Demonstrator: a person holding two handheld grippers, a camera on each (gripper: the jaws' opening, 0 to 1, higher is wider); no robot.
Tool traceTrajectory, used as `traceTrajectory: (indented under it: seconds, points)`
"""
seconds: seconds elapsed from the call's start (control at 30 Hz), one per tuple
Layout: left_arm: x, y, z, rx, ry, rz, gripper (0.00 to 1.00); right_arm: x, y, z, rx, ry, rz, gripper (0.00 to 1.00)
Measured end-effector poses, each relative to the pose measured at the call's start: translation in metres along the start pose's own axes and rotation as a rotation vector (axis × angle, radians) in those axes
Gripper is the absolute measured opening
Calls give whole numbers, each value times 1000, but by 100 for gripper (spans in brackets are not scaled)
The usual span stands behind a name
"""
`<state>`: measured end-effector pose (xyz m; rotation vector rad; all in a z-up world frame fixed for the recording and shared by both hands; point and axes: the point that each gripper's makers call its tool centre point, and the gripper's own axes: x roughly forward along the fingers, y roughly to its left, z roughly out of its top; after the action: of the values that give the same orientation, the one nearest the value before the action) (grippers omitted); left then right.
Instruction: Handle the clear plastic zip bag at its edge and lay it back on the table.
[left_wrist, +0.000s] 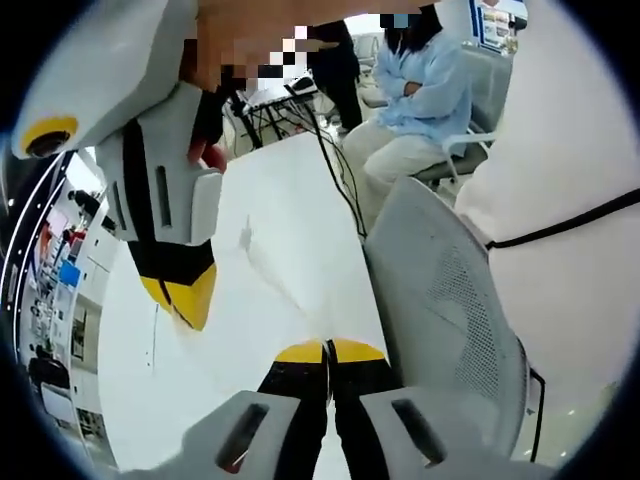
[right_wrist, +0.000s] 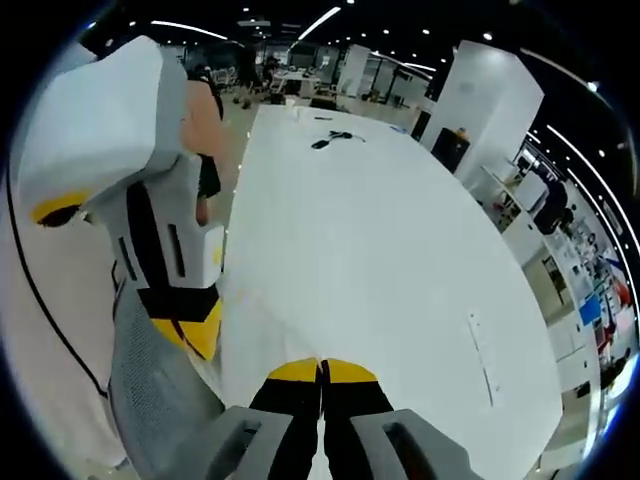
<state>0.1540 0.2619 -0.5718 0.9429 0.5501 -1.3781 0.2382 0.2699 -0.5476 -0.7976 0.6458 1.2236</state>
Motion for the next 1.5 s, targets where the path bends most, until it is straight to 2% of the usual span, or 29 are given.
traceTrajectory:
  seconds: [0.47, 0.77, 1.5]
  points:
    - [2, -4, 3, 37, -6, 36, 0, -4, -7, 2, 15, -7, -24, 0]
    - [5, -6, 6, 36, -29, 64, 0, -5, -9, 2, 16, -7, -31, 0]
    - [7, -7, 6, -1, -48, 75, 0, -5, -7, -1, 2, 5, -26, 0]
